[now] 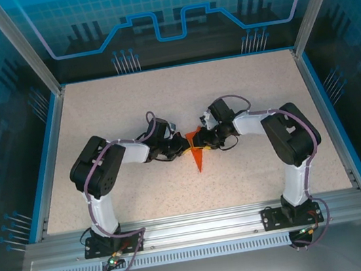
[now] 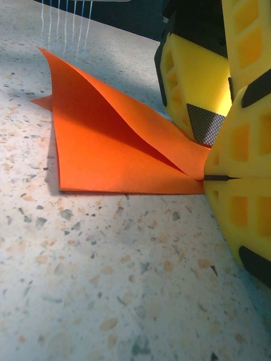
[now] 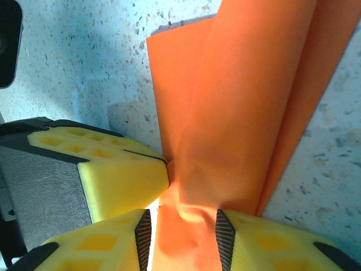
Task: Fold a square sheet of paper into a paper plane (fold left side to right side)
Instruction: Fold the wing for the fifth time at the center of the table.
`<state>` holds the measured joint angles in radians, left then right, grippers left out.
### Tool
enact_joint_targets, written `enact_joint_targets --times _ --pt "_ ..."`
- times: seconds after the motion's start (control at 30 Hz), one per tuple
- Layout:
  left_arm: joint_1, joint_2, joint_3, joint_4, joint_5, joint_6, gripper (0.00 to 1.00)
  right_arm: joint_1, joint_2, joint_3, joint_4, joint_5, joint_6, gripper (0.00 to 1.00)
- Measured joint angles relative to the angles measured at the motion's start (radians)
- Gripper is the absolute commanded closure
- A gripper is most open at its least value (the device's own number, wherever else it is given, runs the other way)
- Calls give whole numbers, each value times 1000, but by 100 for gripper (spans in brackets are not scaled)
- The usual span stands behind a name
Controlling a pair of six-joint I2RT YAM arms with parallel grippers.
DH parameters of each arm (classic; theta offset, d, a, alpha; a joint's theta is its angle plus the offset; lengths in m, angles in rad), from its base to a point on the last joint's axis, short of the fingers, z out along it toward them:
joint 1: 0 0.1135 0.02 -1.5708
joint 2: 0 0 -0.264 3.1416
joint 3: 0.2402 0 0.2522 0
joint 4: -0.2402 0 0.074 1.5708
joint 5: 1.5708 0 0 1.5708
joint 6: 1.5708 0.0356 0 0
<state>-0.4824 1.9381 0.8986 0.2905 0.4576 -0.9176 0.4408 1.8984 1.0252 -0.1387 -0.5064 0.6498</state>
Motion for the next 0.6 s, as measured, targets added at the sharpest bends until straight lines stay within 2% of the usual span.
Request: enact_joint_targets --times 0.13,0.33,0.6 --pt "0 0 0 0 0 1 100 0 -25 -1 -5 -2 0 59" --pt "0 0 0 0 0 3 100 0 -151 -9 -33 -18 -2 60" --pt "0 0 0 0 0 3 100 53 -248 -182 18 -61 85 60"
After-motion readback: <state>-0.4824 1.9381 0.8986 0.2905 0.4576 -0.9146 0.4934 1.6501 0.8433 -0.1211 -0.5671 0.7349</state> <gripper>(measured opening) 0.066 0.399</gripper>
